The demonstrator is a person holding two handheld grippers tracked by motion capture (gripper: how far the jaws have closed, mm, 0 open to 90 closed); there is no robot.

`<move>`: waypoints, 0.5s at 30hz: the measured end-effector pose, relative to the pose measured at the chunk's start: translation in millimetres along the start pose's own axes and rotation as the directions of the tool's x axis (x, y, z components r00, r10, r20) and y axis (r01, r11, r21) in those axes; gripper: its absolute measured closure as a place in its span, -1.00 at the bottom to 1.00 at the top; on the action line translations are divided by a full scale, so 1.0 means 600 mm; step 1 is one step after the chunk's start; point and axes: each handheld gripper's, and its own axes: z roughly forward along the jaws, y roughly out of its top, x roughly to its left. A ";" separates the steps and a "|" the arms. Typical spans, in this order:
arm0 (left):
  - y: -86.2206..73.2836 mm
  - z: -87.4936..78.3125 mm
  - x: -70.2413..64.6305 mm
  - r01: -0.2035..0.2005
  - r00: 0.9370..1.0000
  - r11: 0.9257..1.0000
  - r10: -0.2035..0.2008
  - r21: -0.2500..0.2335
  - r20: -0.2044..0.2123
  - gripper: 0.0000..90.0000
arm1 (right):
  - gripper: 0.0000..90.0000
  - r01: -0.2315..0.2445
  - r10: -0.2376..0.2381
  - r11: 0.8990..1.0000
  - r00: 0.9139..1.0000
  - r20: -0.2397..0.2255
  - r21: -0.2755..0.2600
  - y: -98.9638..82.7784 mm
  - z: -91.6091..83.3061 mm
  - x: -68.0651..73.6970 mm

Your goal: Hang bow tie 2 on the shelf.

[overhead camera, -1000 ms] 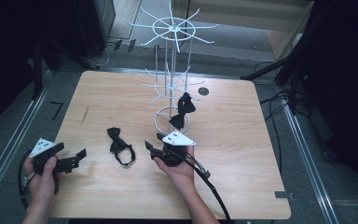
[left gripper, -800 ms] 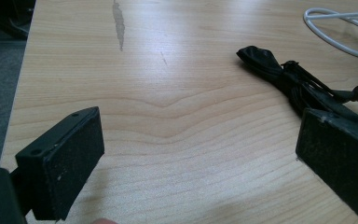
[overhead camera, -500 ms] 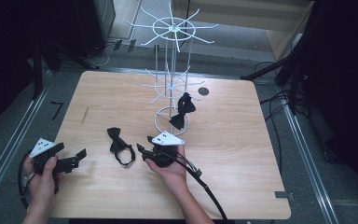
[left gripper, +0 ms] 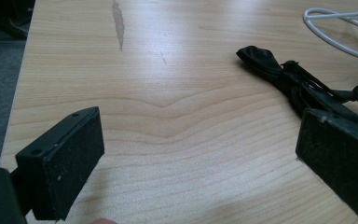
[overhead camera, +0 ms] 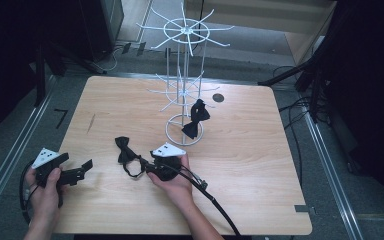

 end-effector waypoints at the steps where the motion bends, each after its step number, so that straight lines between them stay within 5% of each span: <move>1: 0.000 0.000 0.000 0.000 1.000 1.000 0.000 0.000 0.000 -0.97 | 0.29 -0.002 0.002 1.000 1.000 -0.001 0.005 0.000 0.002 0.001; 15: 0.000 0.000 0.000 0.000 1.000 1.000 0.000 0.003 0.002 -0.97 | 0.38 -0.013 0.013 0.995 1.000 -0.004 0.099 -0.007 0.025 0.016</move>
